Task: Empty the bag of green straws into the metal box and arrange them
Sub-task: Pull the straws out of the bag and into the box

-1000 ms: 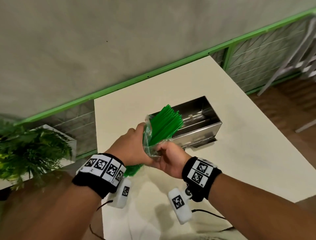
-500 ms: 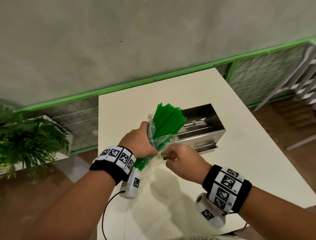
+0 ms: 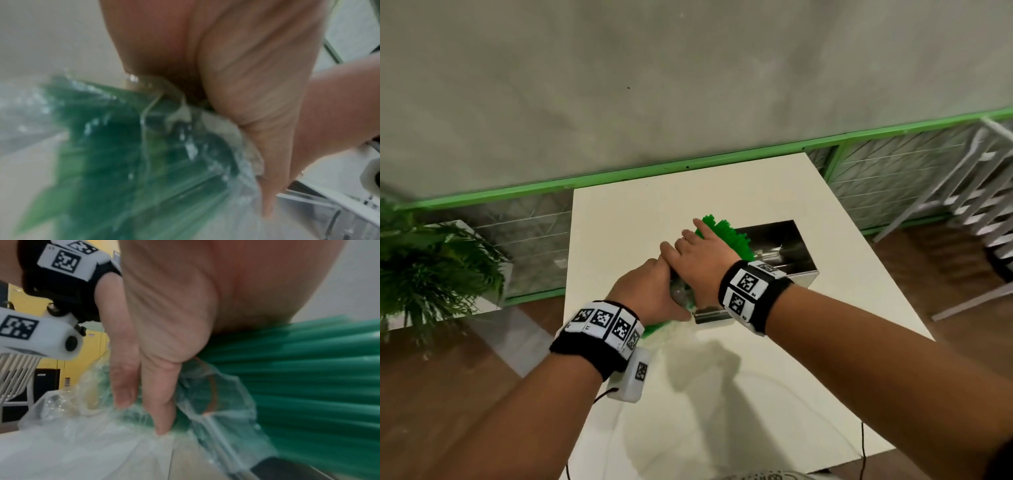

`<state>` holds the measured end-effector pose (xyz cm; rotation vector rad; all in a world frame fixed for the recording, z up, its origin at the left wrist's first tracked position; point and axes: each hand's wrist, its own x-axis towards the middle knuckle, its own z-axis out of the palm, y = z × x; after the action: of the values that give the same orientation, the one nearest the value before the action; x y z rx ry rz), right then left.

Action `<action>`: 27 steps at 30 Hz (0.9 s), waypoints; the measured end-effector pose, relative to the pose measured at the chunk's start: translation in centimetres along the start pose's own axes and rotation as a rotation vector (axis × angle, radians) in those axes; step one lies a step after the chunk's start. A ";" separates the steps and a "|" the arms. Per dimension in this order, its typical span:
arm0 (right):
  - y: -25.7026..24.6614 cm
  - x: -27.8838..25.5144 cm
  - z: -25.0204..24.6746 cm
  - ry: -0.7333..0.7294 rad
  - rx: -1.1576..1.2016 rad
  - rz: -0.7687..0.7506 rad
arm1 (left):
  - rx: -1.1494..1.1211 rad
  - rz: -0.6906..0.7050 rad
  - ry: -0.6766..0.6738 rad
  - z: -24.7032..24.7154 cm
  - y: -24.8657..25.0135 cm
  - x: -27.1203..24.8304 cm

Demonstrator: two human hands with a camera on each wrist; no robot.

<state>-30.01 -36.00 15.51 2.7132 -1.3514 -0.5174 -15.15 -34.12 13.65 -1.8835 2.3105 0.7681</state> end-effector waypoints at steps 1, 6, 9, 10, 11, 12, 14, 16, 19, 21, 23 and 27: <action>0.1 -0.1 0.1 0.014 -0.003 -0.010 | -0.005 -0.003 0.037 0.1 -0.3 -0.4; 1.3 -0.4 0.1 -0.011 0.047 -0.020 | -0.511 -0.067 0.307 1.3 -5.8 -5.0; 1.7 -0.3 0.4 -0.005 0.075 -0.031 | -1.097 -0.276 0.629 3.7 -10.7 -7.4; 1.8 -0.2 0.5 -0.002 0.090 -0.032 | -1.124 -0.394 0.685 4.6 -11.5 -8.1; 1.9 0.0 0.5 0.002 0.104 -0.029 | -1.107 -0.528 0.704 5.7 -12.4 -8.5; 2.1 0.1 0.6 0.005 0.115 -0.028 | -1.064 -0.596 0.655 7.0 -13.1 -8.7; 2.3 0.2 0.6 0.005 0.138 -0.024 | -1.053 -0.592 0.323 9.5 -13.3 -8.2; 2.4 0.2 0.8 0.011 0.163 -0.023 | -1.198 -0.358 -0.031 12.3 -13.2 -7.3; 2.5 0.2 1.1 0.013 0.213 -0.010 | -1.175 -0.252 -0.248 13.5 -9.2 -6.0; 2.8 0.2 1.5 0.014 0.256 0.012 | -1.104 -0.247 -0.138 12.7 -4.9 -5.3; 3.2 0.2 1.8 0.023 0.320 0.040 | -1.174 -0.258 -0.154 11.3 -1.5 -4.2; 4.2 0.6 1.5 -0.029 0.436 0.057 | -1.570 -0.366 0.201 7.7 2.3 -2.5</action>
<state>-33.35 -38.88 14.83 2.9912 -1.7200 -0.2842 -18.69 -28.37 8.55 -2.6354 1.0927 2.8588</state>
